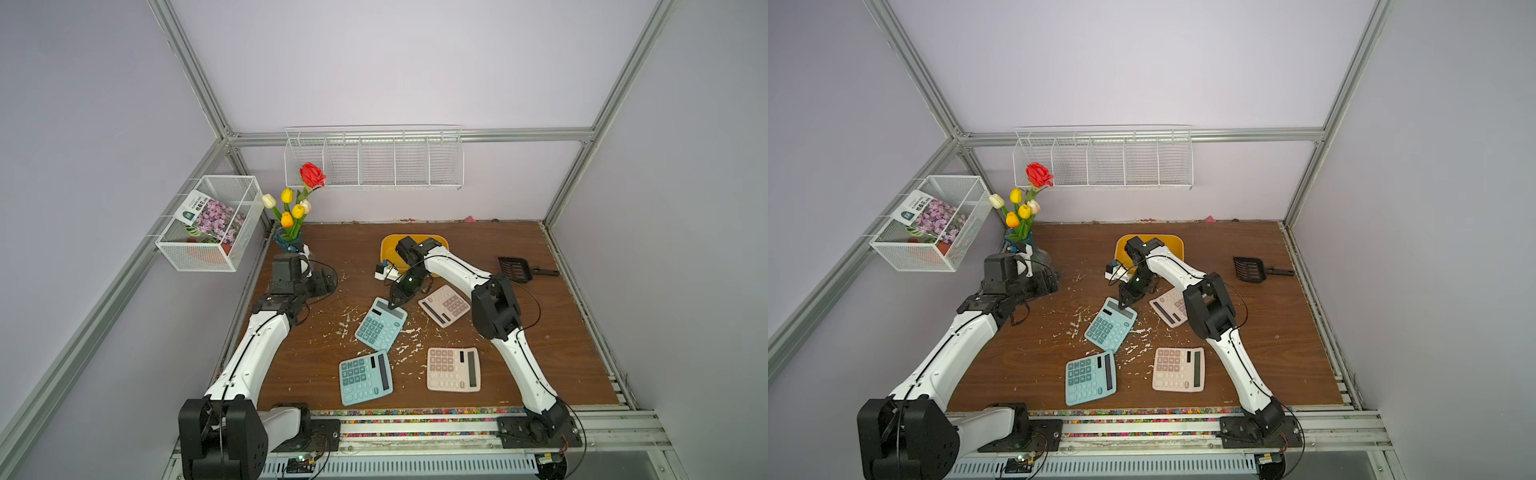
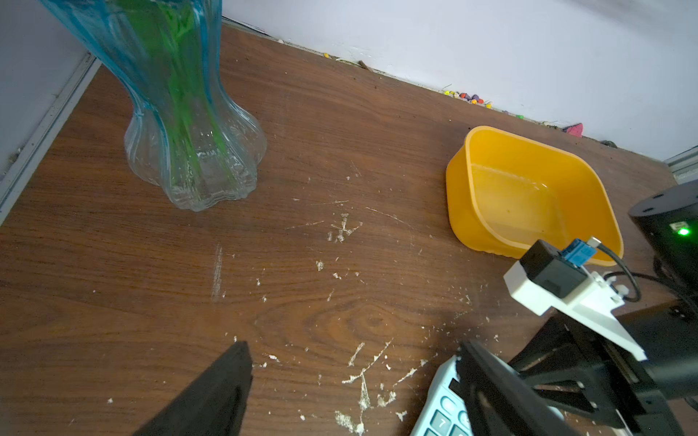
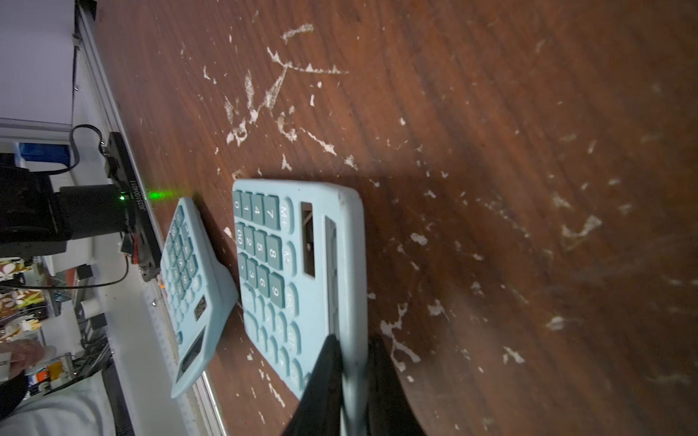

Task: Put the calculator in the storage box
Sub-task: Pick up the calculator at the center of the board.

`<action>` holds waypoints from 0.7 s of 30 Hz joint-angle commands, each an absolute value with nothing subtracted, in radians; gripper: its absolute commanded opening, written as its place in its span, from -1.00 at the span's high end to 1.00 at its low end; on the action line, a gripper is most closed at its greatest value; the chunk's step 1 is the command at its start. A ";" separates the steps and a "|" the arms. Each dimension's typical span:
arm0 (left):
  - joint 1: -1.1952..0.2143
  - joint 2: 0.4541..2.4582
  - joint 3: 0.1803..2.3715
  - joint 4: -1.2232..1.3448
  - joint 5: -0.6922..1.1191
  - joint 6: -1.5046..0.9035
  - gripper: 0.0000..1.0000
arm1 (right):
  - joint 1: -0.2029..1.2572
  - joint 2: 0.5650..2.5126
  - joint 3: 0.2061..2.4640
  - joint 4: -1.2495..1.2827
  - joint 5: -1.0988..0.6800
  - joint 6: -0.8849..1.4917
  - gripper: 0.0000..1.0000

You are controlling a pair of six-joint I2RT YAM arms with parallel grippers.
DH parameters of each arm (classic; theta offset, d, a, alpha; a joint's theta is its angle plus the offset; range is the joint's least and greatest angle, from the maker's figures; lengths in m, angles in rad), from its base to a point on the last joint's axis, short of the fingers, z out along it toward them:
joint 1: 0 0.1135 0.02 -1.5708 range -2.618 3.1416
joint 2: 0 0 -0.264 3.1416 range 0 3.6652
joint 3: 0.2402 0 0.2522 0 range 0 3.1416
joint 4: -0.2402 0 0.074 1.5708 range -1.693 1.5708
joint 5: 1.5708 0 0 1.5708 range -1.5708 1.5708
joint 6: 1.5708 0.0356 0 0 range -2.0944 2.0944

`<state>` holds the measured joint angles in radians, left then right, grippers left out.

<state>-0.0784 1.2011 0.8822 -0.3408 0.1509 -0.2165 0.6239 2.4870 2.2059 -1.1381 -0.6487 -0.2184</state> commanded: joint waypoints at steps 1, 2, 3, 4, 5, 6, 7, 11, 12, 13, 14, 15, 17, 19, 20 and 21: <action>-0.072 1.193 0.874 -0.328 0.149 -0.222 -0.78 | 0.614 2.433 2.188 -1.181 -0.685 -0.186 0.85; -0.072 1.192 0.873 -0.330 0.148 -0.221 -0.78 | 0.611 2.426 2.186 -1.189 -0.698 -0.179 0.88; -0.072 1.192 0.873 -0.330 0.149 -0.223 -0.78 | 0.606 2.422 2.184 -1.202 -0.708 -0.174 0.91; -0.072 1.192 0.873 -0.330 0.148 -0.222 -0.78 | 0.601 2.411 2.181 -1.214 -0.718 -0.170 0.94; -0.072 1.192 0.873 -0.330 0.146 -0.222 -0.78 | 0.599 2.400 2.176 -1.228 -0.727 -0.166 0.98; -0.072 1.192 0.873 -0.330 0.147 -0.221 -0.78 | 0.596 2.388 2.166 -1.235 -0.734 -0.163 1.00; -0.072 1.192 0.873 -0.330 0.146 -0.223 -0.78 | 0.590 2.367 2.149 -1.244 -0.745 -0.158 1.00; -0.072 1.189 0.873 -0.330 0.146 -0.222 -0.78 | 0.563 2.252 2.047 -1.235 -0.785 -0.141 1.00; -0.072 1.191 0.873 -0.330 0.146 -0.222 -0.78 | 0.553 2.225 2.026 -1.231 -0.798 -0.134 1.00; -0.072 1.191 0.873 -0.329 0.147 -0.222 -0.78 | 0.541 2.195 2.003 -1.226 -0.816 -0.127 1.00; -0.071 1.190 0.873 -0.329 0.147 -0.222 -0.78 | 0.526 2.165 1.980 -1.222 -0.837 -0.120 1.00; -0.072 1.190 0.873 -0.330 0.147 -0.222 -0.78 | 0.514 2.140 1.961 -1.218 -0.853 -0.113 1.00; -0.072 1.186 0.871 -0.329 0.146 -0.222 -0.78 | 0.476 2.076 1.915 -1.182 -0.892 -0.081 1.00; -0.072 1.185 0.872 -0.329 0.146 -0.222 -0.78 | 0.435 2.020 1.873 -1.112 -0.921 -0.014 1.00; -0.072 1.186 0.870 -0.327 0.147 -0.225 -0.78 | 0.412 1.995 1.859 -1.066 -0.928 0.029 1.00; -0.072 1.186 0.870 -0.327 0.146 -0.224 -0.78 | 0.395 1.981 1.851 -1.029 -0.933 0.068 1.00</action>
